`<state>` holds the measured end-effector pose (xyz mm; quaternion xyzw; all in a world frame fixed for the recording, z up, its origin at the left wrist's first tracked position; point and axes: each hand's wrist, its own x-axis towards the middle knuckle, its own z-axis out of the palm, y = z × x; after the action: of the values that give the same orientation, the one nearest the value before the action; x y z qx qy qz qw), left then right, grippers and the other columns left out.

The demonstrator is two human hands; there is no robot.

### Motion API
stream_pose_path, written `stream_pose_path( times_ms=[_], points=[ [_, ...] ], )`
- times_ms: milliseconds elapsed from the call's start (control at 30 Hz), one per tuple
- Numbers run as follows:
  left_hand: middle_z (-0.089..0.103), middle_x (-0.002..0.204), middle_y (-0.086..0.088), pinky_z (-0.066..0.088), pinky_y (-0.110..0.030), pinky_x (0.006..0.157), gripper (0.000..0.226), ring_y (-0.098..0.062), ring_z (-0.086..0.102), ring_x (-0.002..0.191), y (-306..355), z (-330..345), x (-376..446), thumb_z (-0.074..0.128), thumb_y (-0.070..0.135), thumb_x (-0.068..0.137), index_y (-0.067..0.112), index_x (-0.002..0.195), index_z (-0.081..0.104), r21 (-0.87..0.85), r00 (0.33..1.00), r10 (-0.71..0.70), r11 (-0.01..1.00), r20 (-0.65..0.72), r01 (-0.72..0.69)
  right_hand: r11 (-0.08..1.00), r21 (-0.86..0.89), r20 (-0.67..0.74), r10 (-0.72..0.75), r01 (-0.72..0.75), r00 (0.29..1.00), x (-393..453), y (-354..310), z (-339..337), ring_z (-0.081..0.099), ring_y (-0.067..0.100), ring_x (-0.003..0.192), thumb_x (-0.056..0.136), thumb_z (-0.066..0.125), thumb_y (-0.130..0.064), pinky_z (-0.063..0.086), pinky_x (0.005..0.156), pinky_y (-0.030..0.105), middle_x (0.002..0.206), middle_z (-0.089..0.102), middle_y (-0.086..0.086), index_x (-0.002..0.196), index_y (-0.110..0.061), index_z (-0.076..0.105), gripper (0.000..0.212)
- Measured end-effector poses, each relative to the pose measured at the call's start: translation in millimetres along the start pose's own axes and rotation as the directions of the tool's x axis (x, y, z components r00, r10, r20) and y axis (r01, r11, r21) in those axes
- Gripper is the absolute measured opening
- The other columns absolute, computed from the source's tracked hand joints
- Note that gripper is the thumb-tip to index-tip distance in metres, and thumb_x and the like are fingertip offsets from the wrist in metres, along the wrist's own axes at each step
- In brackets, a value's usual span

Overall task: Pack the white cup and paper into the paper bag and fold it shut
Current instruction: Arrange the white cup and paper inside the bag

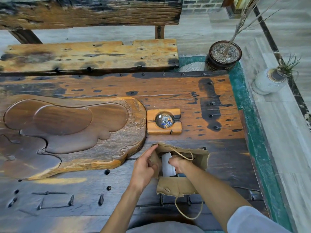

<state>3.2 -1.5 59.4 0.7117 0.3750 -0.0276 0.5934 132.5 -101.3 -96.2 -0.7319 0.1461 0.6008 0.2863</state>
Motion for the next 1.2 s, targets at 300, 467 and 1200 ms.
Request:
stream_pose_path(
  times_ms=[300, 467, 1200],
  points=[
    [0.034, 0.056, 0.006, 0.037, -0.023, 0.055, 0.077, -0.008, 0.035, 0.054, -2, -2, 2, 0.055, -0.010, 0.081, 0.048, 0.131, 0.052, -0.018, 0.999, -0.032, 0.999, 0.002, 0.032, 0.995, -0.085, -0.007, 0.047, -0.048, 0.999, 11, 3, 9, 0.042, 0.030, 0.137, 0.099, 0.037, -0.024, 0.041, 0.110, 0.041, 0.152, 0.039, 0.013, 0.151, -0.012, 0.027, 0.054],
    [0.036, 0.057, 0.004, 0.037, -0.025, 0.055, 0.077, -0.010, 0.036, 0.055, -2, -2, 3, 0.055, -0.010, 0.080, 0.048, 0.132, 0.052, -0.023, 1.000, -0.027, 0.999, -0.001, 0.027, 0.995, -0.088, -0.065, 0.039, -0.045, 0.997, -26, -11, 13, 0.041, 0.031, 0.137, 0.104, 0.030, -0.015, 0.042, 0.106, 0.037, 0.150, 0.040, 0.014, 0.148, -0.007, 0.032, 0.045],
    [0.037, 0.057, 0.003, 0.036, -0.026, 0.055, 0.075, -0.011, 0.037, 0.056, 8, -1, 2, 0.054, -0.011, 0.081, 0.046, 0.131, 0.054, -0.028, 0.998, -0.055, 0.998, 0.012, 0.055, 0.994, -0.015, 0.145, 0.111, -0.110, 0.983, -50, -16, -9, 0.054, 0.035, 0.128, 0.102, 0.031, -0.049, 0.046, 0.097, 0.038, 0.141, 0.053, 0.022, 0.138, -0.004, 0.045, 0.059]
  ],
)
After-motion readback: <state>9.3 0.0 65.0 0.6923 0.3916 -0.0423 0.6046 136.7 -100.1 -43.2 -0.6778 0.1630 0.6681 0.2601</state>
